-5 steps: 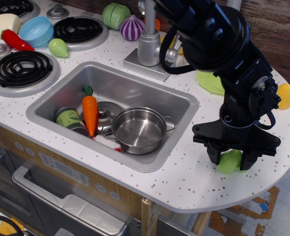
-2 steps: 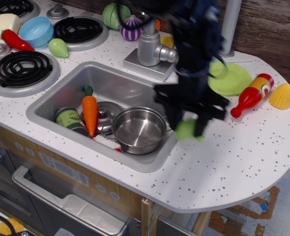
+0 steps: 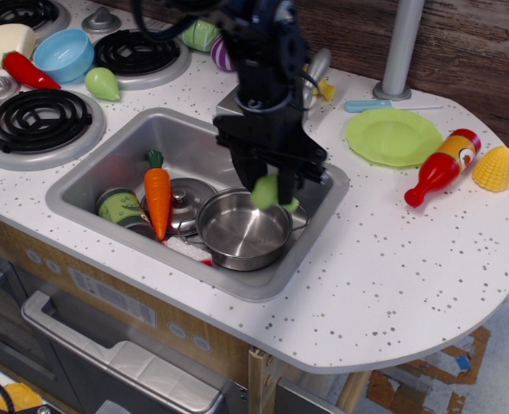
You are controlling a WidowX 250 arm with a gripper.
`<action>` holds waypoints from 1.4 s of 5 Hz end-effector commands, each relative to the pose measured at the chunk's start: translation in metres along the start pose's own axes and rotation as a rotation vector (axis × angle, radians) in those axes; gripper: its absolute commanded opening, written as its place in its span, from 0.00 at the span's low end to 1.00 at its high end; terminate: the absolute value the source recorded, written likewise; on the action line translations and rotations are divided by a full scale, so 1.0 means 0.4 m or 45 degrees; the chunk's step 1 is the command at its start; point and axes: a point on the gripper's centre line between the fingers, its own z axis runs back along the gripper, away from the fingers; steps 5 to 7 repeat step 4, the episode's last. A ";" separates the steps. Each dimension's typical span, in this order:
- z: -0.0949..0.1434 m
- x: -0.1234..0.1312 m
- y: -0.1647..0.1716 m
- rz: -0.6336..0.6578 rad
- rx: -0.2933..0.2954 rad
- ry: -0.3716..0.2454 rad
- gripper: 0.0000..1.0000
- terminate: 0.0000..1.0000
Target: Put broccoli in pot or pan
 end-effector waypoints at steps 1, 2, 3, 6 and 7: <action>-0.041 0.020 0.053 -0.089 0.038 -0.100 0.00 0.00; -0.041 0.020 0.053 -0.089 0.038 -0.100 1.00 0.00; -0.041 0.020 0.053 -0.089 0.038 -0.100 1.00 0.00; -0.041 0.020 0.053 -0.089 0.038 -0.100 1.00 1.00; -0.041 0.020 0.053 -0.089 0.038 -0.100 1.00 1.00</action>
